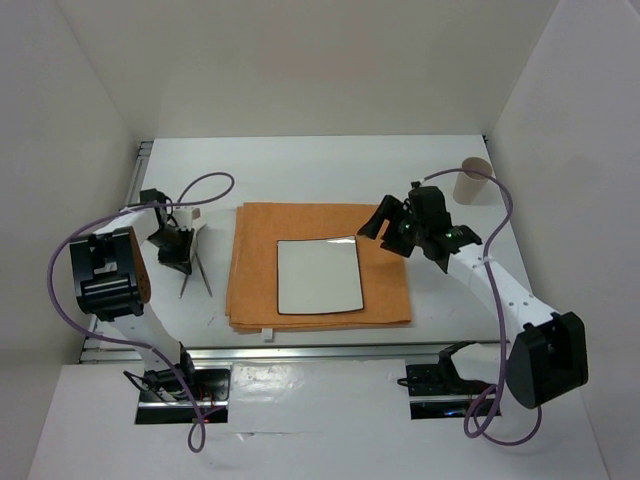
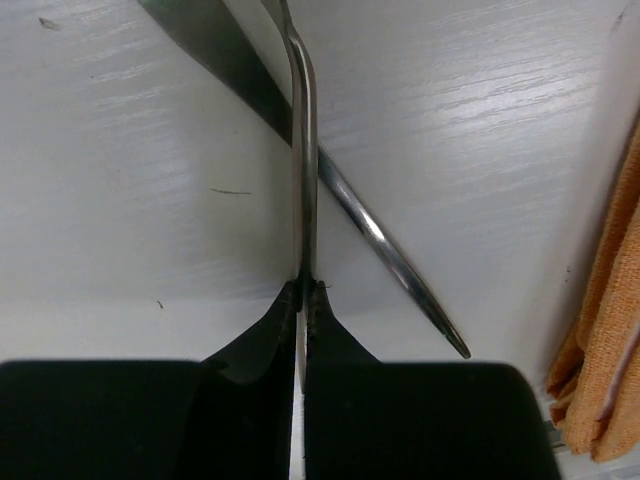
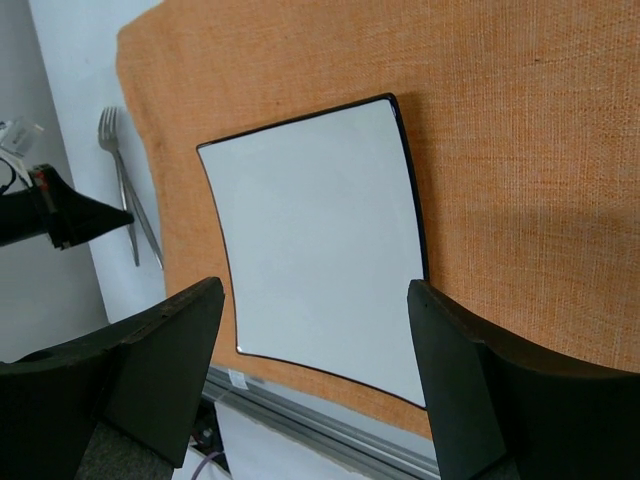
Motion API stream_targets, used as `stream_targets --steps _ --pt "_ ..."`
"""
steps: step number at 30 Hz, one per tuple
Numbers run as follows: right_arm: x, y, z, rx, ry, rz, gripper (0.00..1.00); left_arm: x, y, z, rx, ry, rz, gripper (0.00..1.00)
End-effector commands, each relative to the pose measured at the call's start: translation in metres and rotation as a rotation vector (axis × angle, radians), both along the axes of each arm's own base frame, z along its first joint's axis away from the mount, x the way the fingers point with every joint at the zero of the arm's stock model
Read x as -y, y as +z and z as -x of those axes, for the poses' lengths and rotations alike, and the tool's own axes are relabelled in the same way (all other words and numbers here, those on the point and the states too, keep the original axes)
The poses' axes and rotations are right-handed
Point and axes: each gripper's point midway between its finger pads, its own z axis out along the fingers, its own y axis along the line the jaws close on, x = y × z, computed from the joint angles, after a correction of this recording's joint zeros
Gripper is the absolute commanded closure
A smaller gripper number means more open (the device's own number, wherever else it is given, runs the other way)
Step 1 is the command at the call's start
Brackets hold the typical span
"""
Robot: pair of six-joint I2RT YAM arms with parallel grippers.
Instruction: Set the dinner table for one person
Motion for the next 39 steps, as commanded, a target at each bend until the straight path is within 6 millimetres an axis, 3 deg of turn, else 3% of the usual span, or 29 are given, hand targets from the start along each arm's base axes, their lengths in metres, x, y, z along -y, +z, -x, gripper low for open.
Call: stream_targets --steps 1,4,7,8,10,12,15,16,19,21,26,32,39 --pt "0.002 0.032 -0.003 0.078 -0.013 -0.001 0.18 0.014 -0.005 0.006 -0.028 0.016 0.101 1.0" --pt "0.008 0.033 0.001 0.073 -0.022 0.025 0.18 0.018 0.027 -0.009 0.044 0.04 0.144 1.0" --pt "0.011 0.041 0.002 0.092 -0.035 0.028 0.18 0.038 0.087 -0.023 0.181 0.009 0.265 1.0" --pt "0.011 0.044 0.002 0.102 -0.035 0.024 0.18 0.054 0.113 -0.022 0.237 -0.011 0.349 1.0" --pt "0.012 0.048 0.003 0.112 -0.035 0.02 0.18 0.072 0.139 -0.022 0.288 -0.024 0.456 1.0" --pt "0.012 0.049 0.005 0.112 -0.035 0.02 0.18 0.104 0.171 -0.017 0.338 -0.077 0.671 1.0" --pt "0.014 0.051 0.011 0.108 -0.035 0.022 0.18 0.135 0.185 -0.004 0.274 -0.063 0.907 1.0" --pt "0.015 0.052 0.014 0.107 -0.035 0.022 0.18 0.144 0.173 0.0 0.234 -0.062 0.953 1.0" --pt "0.021 0.057 0.015 0.126 -0.056 0.032 0.18 0.173 0.166 0.018 0.102 -0.047 1.142 1.0" --pt "0.023 0.062 0.016 0.136 -0.066 0.036 0.18 0.181 0.16 0.019 0.07 -0.057 1.221 1.0" --pt "0.027 0.062 0.016 0.132 -0.08 0.05 0.17 0.208 0.152 0.024 0.039 -0.172 1.22 1.0" --pt "0.025 0.06 0.01 0.123 -0.074 0.062 0.17 0.212 0.137 0.016 0.04 -0.145 1.227 1.0" --pt "0.023 0.047 0.005 0.1 -0.06 0.086 0.17 0.205 0.083 0.032 -0.002 0.029 1.174 1.0"
